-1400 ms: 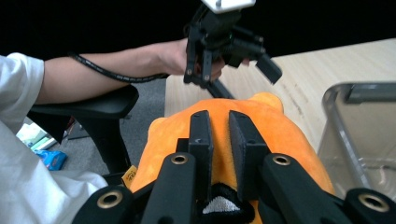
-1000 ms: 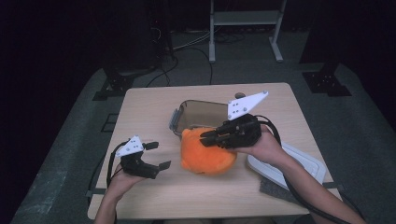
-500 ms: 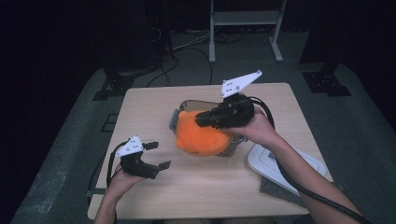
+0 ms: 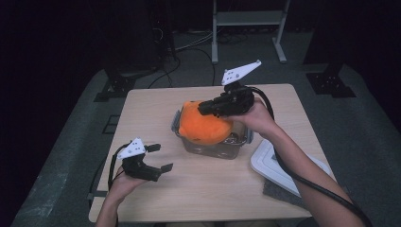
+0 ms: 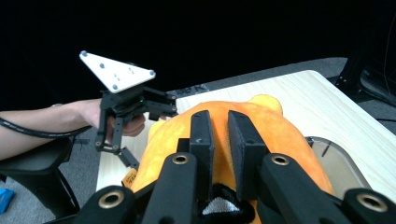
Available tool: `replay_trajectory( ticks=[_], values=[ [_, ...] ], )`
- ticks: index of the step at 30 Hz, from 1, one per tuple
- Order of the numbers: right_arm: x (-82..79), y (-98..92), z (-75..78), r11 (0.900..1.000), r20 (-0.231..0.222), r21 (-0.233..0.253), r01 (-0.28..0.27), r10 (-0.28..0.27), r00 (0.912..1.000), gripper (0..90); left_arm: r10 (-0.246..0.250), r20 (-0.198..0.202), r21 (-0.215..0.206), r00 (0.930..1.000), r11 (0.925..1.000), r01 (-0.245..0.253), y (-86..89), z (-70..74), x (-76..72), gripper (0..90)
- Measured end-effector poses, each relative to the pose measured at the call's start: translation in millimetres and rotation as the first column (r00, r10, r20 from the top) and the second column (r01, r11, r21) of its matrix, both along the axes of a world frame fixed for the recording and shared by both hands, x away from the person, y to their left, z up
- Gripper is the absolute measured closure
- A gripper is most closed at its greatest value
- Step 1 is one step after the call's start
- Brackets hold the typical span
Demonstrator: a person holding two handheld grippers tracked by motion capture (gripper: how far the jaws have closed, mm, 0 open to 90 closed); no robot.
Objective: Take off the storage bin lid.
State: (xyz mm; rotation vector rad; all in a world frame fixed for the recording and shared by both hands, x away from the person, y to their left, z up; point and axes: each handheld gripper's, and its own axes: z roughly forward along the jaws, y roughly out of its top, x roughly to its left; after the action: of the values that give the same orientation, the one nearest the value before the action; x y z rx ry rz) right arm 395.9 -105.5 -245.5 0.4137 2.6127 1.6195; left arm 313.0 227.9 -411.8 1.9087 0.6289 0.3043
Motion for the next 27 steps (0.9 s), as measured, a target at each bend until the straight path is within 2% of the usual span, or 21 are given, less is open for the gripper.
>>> replay_trajectory(
  ticks=[16,27],
  values=[
    [32.7,-2.4,-19.5,0.998,-0.033,-0.019,0.053,-0.054,0.998,80.1,-0.006,-0.001,0.005,1.0,1.0,0.006,-0.9,-0.6,0.0,7.5],
    [48.9,-3.6,-33.4,0.996,-0.045,-0.036,0.088,-0.089,0.995,80.4,-0.006,0.001,0.003,1.0,1.0,0.006,0.0,-0.2,-0.1,7.5]
  ],
)
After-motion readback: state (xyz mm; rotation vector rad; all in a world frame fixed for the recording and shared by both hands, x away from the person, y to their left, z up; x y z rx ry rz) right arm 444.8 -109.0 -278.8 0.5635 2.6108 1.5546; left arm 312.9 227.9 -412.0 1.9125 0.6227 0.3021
